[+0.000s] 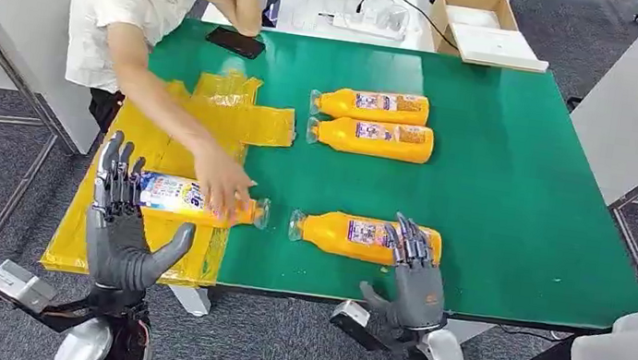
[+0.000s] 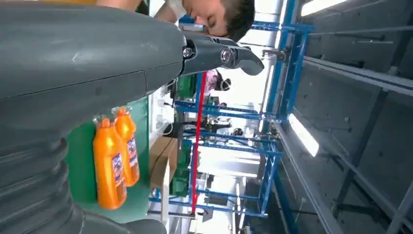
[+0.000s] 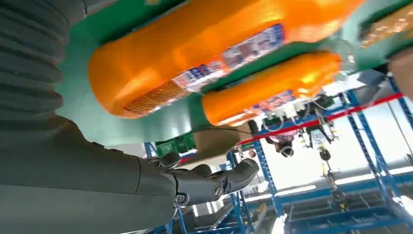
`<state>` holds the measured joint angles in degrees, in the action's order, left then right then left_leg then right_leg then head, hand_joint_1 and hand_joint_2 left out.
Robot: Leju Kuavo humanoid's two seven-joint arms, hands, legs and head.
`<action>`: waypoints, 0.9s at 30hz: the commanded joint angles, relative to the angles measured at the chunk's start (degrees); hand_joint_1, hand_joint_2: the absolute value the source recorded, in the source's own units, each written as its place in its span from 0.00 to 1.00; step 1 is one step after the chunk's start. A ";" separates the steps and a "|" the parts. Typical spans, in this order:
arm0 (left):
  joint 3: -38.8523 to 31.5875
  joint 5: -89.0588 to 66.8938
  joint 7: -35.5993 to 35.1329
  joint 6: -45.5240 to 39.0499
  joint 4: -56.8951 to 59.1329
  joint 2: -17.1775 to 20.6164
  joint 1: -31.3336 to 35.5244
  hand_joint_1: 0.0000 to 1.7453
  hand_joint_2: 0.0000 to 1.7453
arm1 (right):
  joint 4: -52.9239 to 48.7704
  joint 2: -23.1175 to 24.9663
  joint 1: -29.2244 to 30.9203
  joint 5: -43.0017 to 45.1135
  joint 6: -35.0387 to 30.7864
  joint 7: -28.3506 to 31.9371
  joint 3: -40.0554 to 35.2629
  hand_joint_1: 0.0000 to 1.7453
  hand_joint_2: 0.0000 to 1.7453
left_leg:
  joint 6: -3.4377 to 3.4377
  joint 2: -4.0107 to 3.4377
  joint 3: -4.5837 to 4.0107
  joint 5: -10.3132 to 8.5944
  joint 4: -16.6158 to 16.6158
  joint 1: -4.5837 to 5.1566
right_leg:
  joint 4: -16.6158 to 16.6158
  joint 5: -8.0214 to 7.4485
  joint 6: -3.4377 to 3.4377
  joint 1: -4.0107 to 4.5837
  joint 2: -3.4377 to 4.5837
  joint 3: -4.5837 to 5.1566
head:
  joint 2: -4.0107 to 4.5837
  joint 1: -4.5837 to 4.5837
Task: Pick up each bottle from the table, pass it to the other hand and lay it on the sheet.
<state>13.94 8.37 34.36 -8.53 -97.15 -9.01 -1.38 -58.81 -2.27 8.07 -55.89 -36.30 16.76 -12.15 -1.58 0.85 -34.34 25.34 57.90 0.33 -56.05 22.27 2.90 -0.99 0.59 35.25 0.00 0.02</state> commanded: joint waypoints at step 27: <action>4.48 -2.31 -4.21 -1.18 5.29 1.73 4.26 0.00 1.00 | 30.03 -0.51 18.24 -0.35 16.95 -10.76 -2.03 0.00 1.00 | 0.08 -0.06 0.23 0.01 -0.05 -0.05 | 0.07 0.03 -0.10 0.07 -0.05 -0.22 | 0.02 0.00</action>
<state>16.33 6.21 31.78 -10.12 -96.39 -8.96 0.61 -37.55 -3.37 23.39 -57.09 -23.87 7.58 -12.85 -1.58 0.80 -34.28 25.33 57.91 0.33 -56.04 22.27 2.90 -0.98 0.61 35.24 0.02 0.02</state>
